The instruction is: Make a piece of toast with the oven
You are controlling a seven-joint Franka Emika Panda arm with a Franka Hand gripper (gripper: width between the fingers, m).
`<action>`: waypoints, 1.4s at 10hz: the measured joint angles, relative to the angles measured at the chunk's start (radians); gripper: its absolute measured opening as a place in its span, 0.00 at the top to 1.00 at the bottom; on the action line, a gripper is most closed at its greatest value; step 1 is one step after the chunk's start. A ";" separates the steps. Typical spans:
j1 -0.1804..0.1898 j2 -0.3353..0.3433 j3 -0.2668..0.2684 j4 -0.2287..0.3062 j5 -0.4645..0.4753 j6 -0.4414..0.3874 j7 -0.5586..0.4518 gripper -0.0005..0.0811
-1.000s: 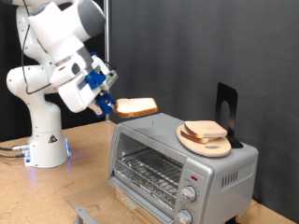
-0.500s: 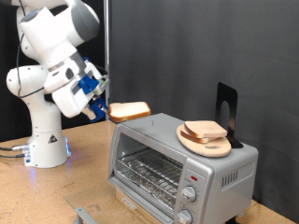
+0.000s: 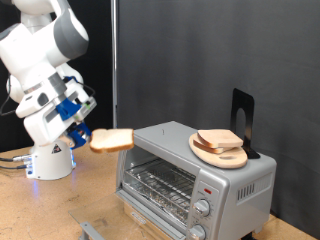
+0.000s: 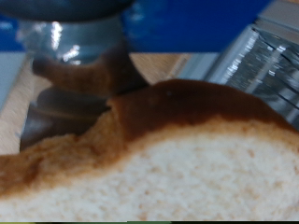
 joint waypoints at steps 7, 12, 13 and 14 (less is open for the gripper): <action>0.008 0.203 0.007 0.031 0.035 0.100 -0.121 0.52; 0.011 0.250 0.026 0.039 0.047 0.112 -0.137 0.52; 0.012 0.258 0.028 0.052 0.036 0.096 -0.168 0.52; 0.013 0.271 0.032 0.065 0.006 0.090 -0.189 0.52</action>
